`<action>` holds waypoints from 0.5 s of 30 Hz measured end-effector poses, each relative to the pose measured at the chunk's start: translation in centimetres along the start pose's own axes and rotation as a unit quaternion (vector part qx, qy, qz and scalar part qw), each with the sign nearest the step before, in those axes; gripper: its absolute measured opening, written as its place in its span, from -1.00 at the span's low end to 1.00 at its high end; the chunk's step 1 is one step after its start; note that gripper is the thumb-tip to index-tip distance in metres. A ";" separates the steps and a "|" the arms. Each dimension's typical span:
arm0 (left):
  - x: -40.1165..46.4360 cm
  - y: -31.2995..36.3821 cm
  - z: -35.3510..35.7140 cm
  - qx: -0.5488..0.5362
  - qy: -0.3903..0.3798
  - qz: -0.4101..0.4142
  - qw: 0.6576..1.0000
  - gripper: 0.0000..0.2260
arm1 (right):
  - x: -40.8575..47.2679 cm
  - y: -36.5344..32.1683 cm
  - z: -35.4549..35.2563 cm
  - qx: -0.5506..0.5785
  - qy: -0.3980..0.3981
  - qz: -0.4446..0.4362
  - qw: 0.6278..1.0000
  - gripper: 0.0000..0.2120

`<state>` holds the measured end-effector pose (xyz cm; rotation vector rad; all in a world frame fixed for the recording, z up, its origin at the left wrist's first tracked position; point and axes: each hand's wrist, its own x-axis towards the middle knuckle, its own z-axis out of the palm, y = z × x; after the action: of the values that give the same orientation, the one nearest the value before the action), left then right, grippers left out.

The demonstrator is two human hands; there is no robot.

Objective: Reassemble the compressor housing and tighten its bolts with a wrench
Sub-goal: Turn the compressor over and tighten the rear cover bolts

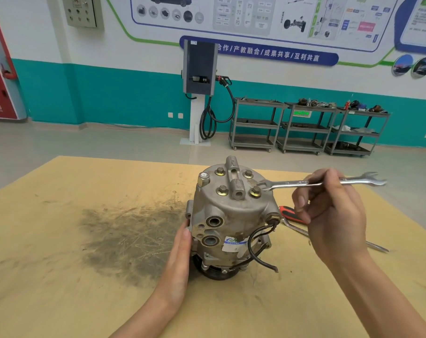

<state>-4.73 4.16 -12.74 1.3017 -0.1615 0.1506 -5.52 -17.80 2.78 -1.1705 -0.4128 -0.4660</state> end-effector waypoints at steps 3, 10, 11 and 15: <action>0.0 0.0 0.0 -0.001 0.001 0.000 1.000 -0.15 | 0.9 0.4 -0.2 0.034 -0.030 0.050 0.998 -0.71; 0.1 0.0 0.0 0.004 -0.001 0.001 1.000 -0.15 | 4.1 0.8 0.1 0.089 -0.079 0.219 0.969 -0.72; 0.1 0.0 0.0 0.003 -0.001 0.000 1.000 -0.14 | 4.1 1.1 0.1 0.094 -0.075 0.224 0.967 -0.72; 0.0 0.2 0.1 -0.003 -0.001 0.001 1.000 -0.12 | 2.1 2.4 0.0 0.083 -0.028 0.103 0.991 -0.72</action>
<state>-4.78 4.11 -12.51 1.2959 -0.1640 0.1504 -2.48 -17.32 2.08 -1.0527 -0.3679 -0.2143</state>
